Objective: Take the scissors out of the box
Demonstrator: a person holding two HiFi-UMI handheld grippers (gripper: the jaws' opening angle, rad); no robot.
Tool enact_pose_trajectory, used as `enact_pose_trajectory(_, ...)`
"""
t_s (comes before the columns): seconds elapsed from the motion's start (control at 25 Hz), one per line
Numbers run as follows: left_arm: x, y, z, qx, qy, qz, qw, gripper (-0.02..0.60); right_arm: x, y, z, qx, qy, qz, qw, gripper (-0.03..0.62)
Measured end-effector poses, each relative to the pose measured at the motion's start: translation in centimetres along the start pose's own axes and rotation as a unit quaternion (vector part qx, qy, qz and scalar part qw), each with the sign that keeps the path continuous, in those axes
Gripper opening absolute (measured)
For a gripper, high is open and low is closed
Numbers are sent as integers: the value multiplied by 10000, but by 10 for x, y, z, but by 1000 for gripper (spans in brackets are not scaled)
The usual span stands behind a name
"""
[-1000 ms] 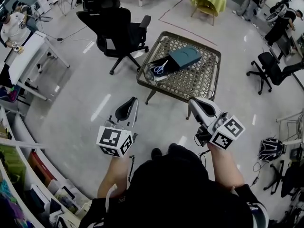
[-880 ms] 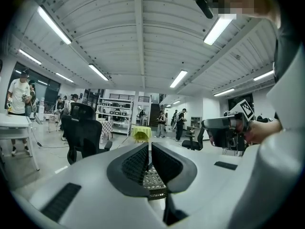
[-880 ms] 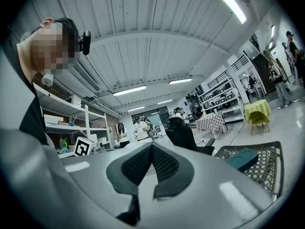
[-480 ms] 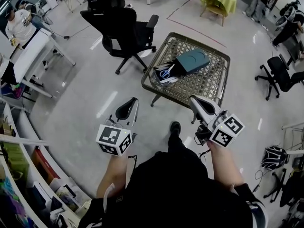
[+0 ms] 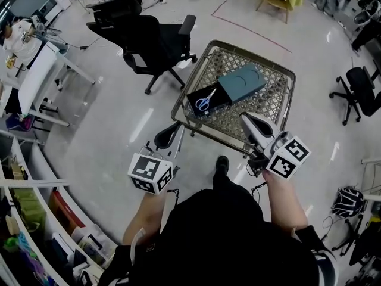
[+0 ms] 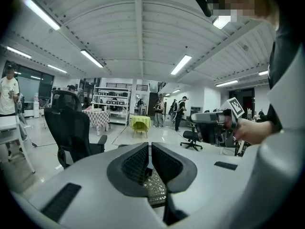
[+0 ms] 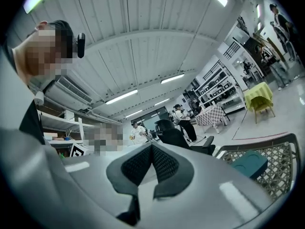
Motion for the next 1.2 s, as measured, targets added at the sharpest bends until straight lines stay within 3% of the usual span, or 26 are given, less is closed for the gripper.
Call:
enact_pose_trajectory(0.4,-24,-79,17,-196,71,167,9996,26,-41,-15,-95,14,-193,-17,9998,9)
enact_pose_trajectory(0.8,-8,-111,50,-197,145,446,9987,26,-22,-39,-112,159,-511,199,9984,9)
enact_pose_trajectory(1.2,25,-156,87,339,81,847,9958,28,-30,-85,-116,548,-319,198,9978,9)
Point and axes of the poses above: the fingertips, and each gripper's own axes: y backward along the fingers, z to its left, x out of its underside, the point moved 1 cm from there along y, backward along the fingers, and after that the axes turned 1 degree about x, right-handed, at the moved point
